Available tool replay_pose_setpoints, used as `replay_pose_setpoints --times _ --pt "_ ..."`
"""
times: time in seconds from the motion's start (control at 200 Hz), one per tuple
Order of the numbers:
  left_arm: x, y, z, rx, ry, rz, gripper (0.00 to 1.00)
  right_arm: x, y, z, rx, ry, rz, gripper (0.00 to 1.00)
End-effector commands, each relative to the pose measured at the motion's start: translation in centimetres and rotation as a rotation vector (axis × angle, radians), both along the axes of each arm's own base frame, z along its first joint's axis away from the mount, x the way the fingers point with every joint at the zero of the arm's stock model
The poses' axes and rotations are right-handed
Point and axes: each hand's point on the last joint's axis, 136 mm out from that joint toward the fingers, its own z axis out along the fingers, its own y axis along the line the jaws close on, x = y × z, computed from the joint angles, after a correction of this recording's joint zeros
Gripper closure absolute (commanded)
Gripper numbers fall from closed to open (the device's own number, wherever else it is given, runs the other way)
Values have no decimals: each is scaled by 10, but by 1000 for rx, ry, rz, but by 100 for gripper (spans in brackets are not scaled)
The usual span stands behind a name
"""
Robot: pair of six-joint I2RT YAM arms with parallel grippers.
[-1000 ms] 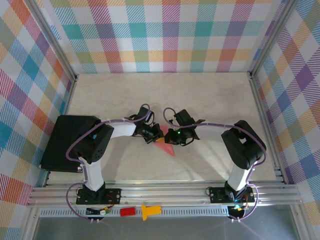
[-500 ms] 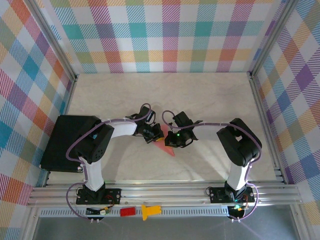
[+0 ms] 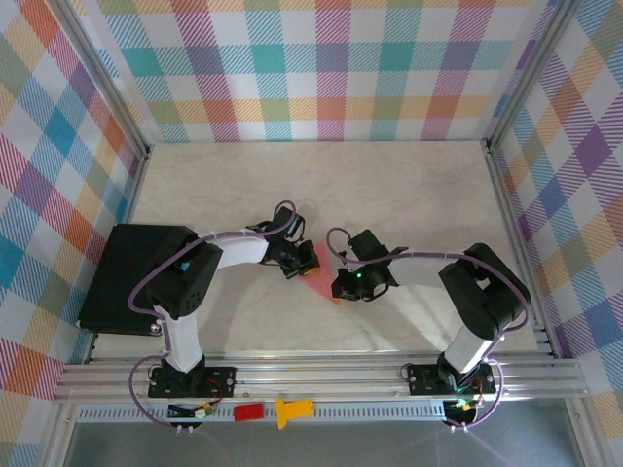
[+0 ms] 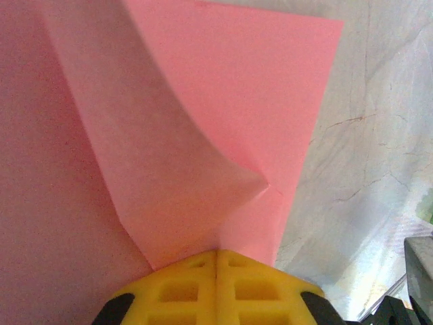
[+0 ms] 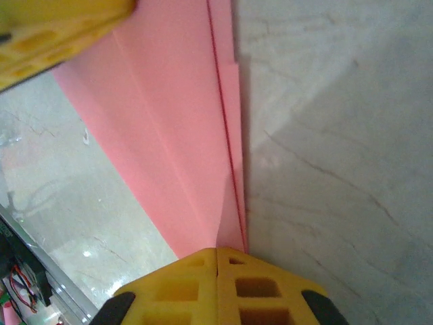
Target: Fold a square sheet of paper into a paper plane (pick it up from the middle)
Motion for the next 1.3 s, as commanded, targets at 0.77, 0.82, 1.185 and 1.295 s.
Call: replay_pose_setpoints --times 0.77,0.82,1.185,1.295 --pt "-23 31 -41 135 103 50 95 10 5 26 20 -54 -34 90" --pt "-23 30 -38 125 99 49 94 16 10 25 22 -55 -37 91" --pt "-5 1 6 -41 -23 -5 91 19 3 -9 -92 4 -40 93" --pt "-1 -11 28 -114 -110 -52 91 13 -6 -19 -140 32 -44 94"
